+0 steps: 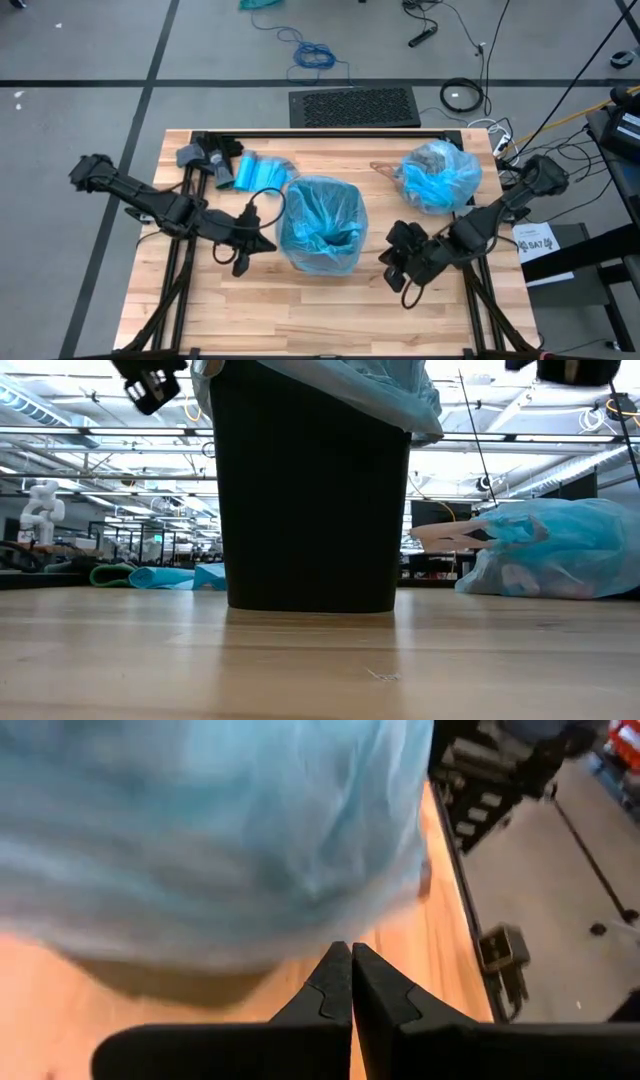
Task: Place trash/remove bag and relplace
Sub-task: Put the blue trash bag into the trash bin
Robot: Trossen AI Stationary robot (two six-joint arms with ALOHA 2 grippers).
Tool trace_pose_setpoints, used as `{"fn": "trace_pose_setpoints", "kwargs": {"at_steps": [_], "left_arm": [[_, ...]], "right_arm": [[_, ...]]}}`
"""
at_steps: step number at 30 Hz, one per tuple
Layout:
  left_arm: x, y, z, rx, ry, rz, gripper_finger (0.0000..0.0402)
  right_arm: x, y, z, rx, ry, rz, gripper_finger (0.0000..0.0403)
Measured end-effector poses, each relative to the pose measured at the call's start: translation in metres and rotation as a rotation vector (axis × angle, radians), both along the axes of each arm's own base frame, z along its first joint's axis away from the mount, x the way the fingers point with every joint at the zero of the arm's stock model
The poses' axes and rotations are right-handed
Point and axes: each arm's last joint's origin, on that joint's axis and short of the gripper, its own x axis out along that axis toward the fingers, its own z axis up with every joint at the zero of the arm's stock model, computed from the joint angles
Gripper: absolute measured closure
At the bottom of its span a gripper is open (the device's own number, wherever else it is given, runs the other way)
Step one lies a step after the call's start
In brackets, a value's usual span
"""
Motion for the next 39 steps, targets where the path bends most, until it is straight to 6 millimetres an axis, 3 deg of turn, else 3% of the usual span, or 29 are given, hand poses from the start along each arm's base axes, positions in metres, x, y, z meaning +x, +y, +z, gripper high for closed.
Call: {"fn": "trace_pose_setpoints", "kwargs": {"at_steps": [7,12,17,22,31,34,39], "left_arm": [[0.012,0.019,0.0,-0.015,-0.014,-0.064,0.0399],[0.015,0.027,0.004,-0.043,-0.05,-0.119,0.0399],[0.022,0.027,-0.004,-0.029,-0.018,-0.119,0.0399],[0.035,0.024,-0.021,0.006,0.055,-0.137,0.0399],[0.073,0.037,-0.075,0.04,0.243,-0.122,0.0399],[0.083,0.04,-0.09,-0.032,0.269,-0.173,0.0399],[0.088,0.041,-0.094,-0.087,0.268,-0.198,0.0399]], "right_arm": [[-0.001,-0.034,-0.041,0.155,-0.239,0.002,0.0403],[0.003,-0.049,-0.034,0.153,-0.387,0.007,0.0403],[0.005,-0.057,-0.033,0.129,-0.393,-0.009,0.0403],[0.006,-0.059,-0.035,0.123,-0.383,-0.018,0.0403],[0.007,-0.058,-0.034,0.114,-0.398,-0.015,0.0403],[0.008,-0.059,-0.04,0.068,-0.36,-0.031,0.0403],[0.009,-0.059,-0.06,0.04,-0.216,-0.072,0.0403]]}}
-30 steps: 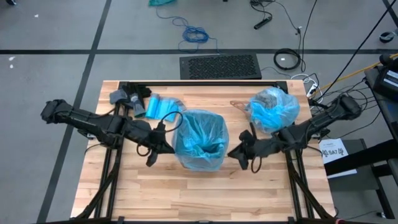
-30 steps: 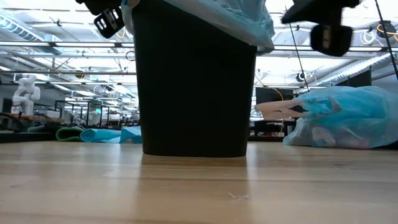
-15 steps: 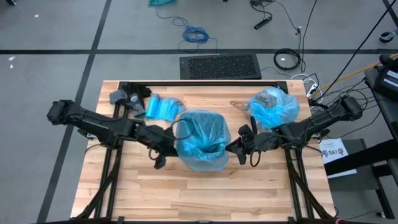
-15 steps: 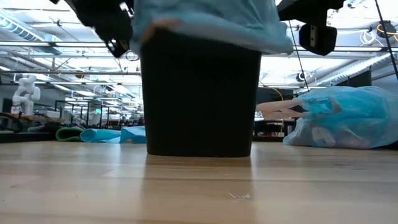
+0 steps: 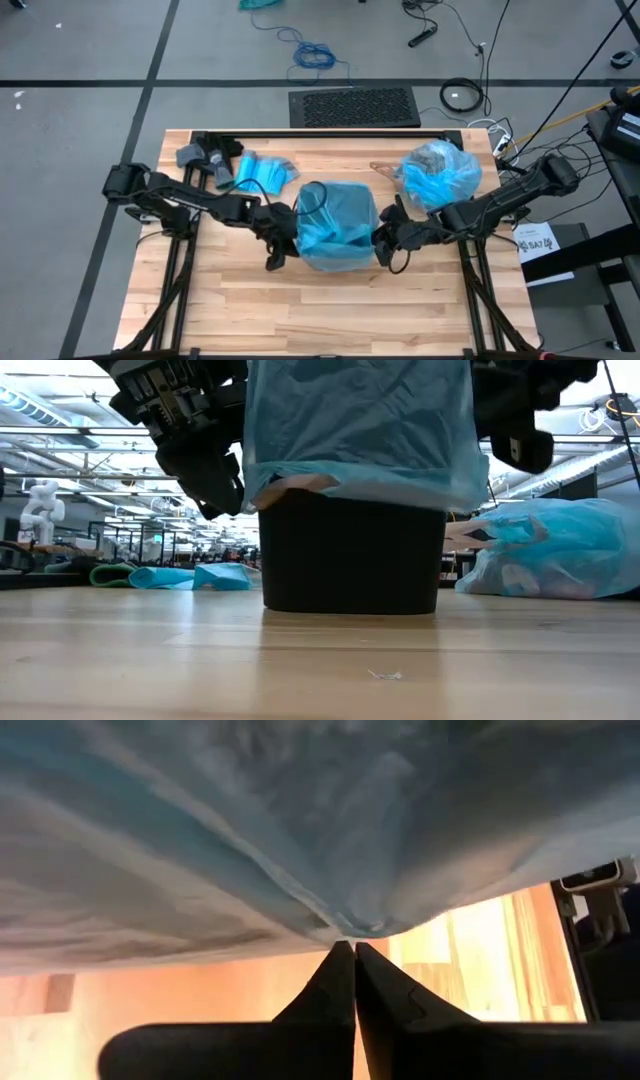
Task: Place trash/remove bag and relplace
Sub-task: Put the blue trash bag into the trash bin
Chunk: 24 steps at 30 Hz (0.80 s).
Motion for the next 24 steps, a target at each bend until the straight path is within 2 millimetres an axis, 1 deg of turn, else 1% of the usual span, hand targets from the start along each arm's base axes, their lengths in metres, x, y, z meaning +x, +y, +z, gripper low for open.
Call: {"fn": "trace_pose_setpoints", "kwargs": {"at_steps": [2,5,10,14,17,21,24], "left_arm": [[0.0,0.001,0.0,-0.003,0.002,0.007,0.0399],[-0.002,0.001,0.005,-0.032,0.004,0.019,0.0399],[-0.011,-0.001,0.027,-0.144,-0.045,-0.004,0.0399],[-0.024,0.0,0.051,-0.16,-0.131,-0.011,0.0399],[-0.035,0.002,0.065,-0.13,-0.175,0.019,0.0399],[-0.051,0.007,0.075,-0.035,-0.187,0.096,0.0399],[-0.059,0.012,0.08,0.005,-0.19,0.152,0.0399]], "right_arm": [[0.001,0.001,-0.004,-0.005,0.023,0.0,0.0403],[0.0,0.003,-0.003,0.005,0.02,0.013,0.0403],[-0.012,0.007,0.014,0.077,-0.051,0.065,0.0403],[-0.023,0.007,0.028,0.096,-0.11,0.086,0.0403],[-0.028,0.004,0.034,0.08,-0.142,0.072,0.0403],[-0.032,-0.003,0.04,-0.013,-0.175,0.01,0.0403],[-0.036,-0.009,0.045,-0.009,-0.201,-0.008,0.0403]]}}
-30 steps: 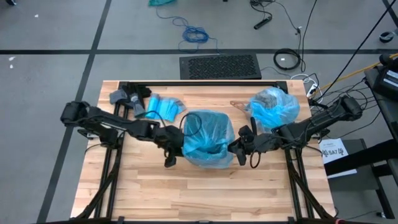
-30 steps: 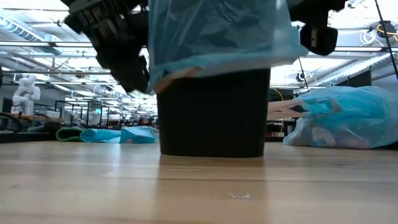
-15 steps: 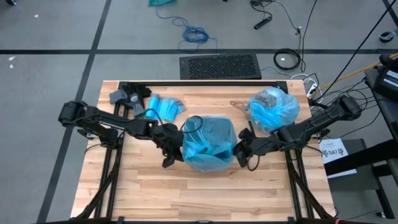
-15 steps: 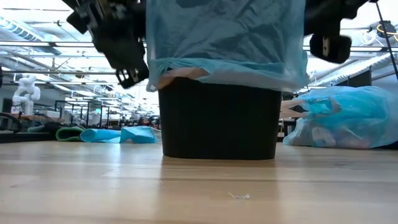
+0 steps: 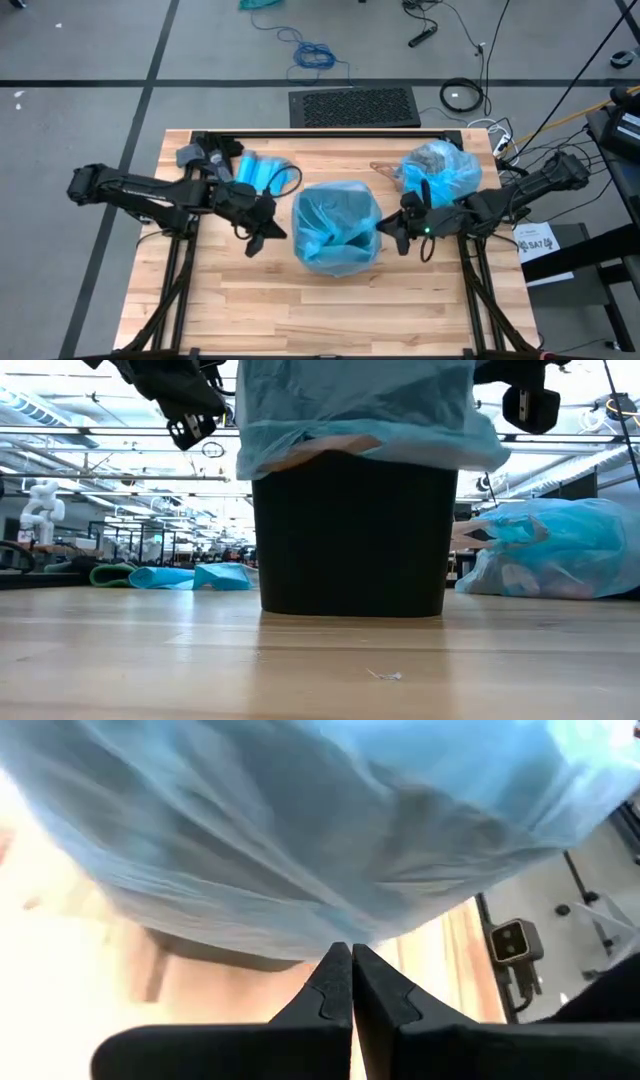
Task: Place trash/remove bag and relplace
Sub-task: Put the blue trash bag into the trash bin
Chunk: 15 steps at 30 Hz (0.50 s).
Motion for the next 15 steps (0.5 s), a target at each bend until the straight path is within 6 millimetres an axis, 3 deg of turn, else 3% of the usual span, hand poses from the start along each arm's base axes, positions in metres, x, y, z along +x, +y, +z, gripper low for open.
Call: {"fn": "trace_pose_setpoints", "kwargs": {"at_steps": [10,15], "left_arm": [[-0.004,0.019,0.002,0.052,-0.004,0.051,0.0399],[-0.005,0.025,0.001,0.087,-0.006,0.056,0.0399]], "right_arm": [[-0.008,0.001,0.01,0.217,-0.026,0.109,0.0403],[-0.013,-0.001,0.014,0.195,-0.055,0.103,0.0403]]}}
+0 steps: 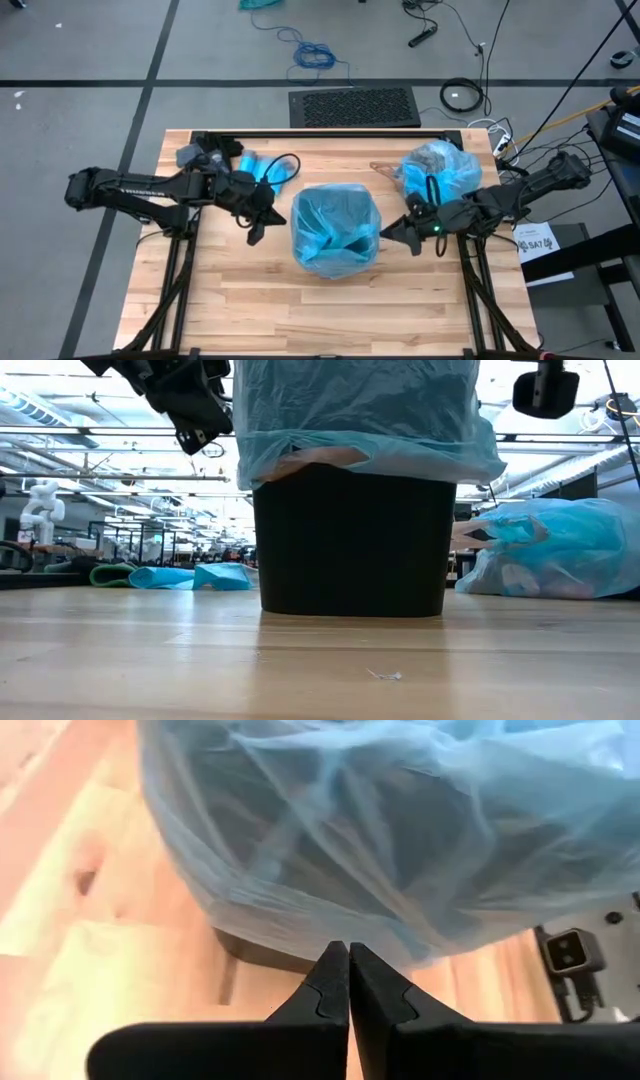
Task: Place trash/remove bag and relplace
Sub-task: Put the blue trash bag into the trash bin
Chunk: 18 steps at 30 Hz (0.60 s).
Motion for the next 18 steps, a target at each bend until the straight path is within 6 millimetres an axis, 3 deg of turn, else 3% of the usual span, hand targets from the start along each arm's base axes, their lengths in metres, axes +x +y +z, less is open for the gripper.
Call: {"fn": "trace_pose_setpoints", "kwargs": {"at_steps": [7,18], "left_arm": [[0.002,0.014,0.003,0.024,-0.049,0.047,0.0399],[0.007,0.037,0.0,0.053,-0.084,0.026,0.0399]], "right_arm": [[-0.003,-0.018,0.003,-0.18,-0.029,-0.248,0.0403],[0.034,-0.036,-0.028,-0.156,0.146,-0.296,0.0403]]}}
